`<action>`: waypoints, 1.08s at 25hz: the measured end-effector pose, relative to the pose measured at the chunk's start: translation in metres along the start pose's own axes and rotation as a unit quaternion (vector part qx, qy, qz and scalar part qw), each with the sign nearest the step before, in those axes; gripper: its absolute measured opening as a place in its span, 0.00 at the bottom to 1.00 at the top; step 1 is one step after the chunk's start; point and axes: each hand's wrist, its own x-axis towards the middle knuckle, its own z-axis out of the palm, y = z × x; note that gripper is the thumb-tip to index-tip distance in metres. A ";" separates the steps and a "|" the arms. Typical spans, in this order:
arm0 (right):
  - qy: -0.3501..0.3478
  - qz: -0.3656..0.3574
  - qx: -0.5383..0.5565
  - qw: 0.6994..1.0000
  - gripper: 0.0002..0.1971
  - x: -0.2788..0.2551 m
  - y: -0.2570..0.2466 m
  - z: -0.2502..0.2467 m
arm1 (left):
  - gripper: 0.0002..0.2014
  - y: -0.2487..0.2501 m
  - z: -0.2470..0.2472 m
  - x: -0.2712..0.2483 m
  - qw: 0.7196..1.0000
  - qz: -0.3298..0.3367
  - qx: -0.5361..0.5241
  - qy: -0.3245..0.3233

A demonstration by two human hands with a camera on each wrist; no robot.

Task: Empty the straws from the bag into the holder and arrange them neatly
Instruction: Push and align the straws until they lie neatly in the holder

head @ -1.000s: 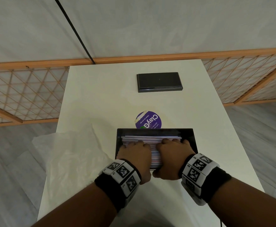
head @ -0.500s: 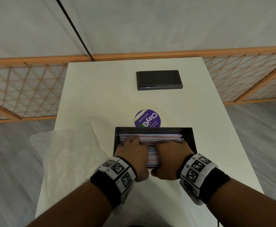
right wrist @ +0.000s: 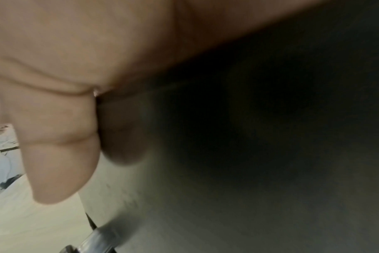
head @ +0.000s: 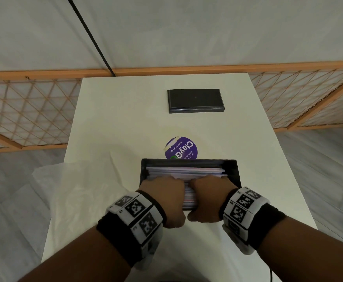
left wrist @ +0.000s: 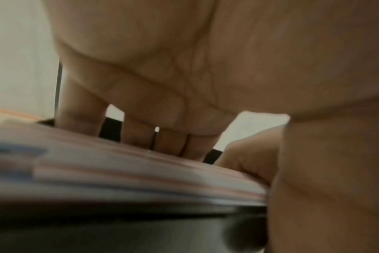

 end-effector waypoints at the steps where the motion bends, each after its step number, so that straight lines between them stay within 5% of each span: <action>1: -0.003 -0.001 -0.005 1.000 0.29 0.000 -0.001 -0.001 | 0.30 0.001 -0.001 0.000 1.000 -0.004 0.002 -0.017; 6: 0.006 -0.009 -0.056 0.998 0.32 0.001 -0.003 -0.004 | 0.28 -0.001 0.000 0.009 0.999 -0.002 -0.007 -0.050; 13: -0.012 0.002 -0.029 1.000 0.24 0.001 -0.002 -0.003 | 0.27 -0.003 0.004 0.015 0.997 -0.007 -0.013 -0.070; 27: 0.009 0.001 -0.026 1.000 0.27 0.000 -0.003 -0.002 | 0.29 -0.005 0.009 0.013 0.999 -0.009 -0.009 -0.036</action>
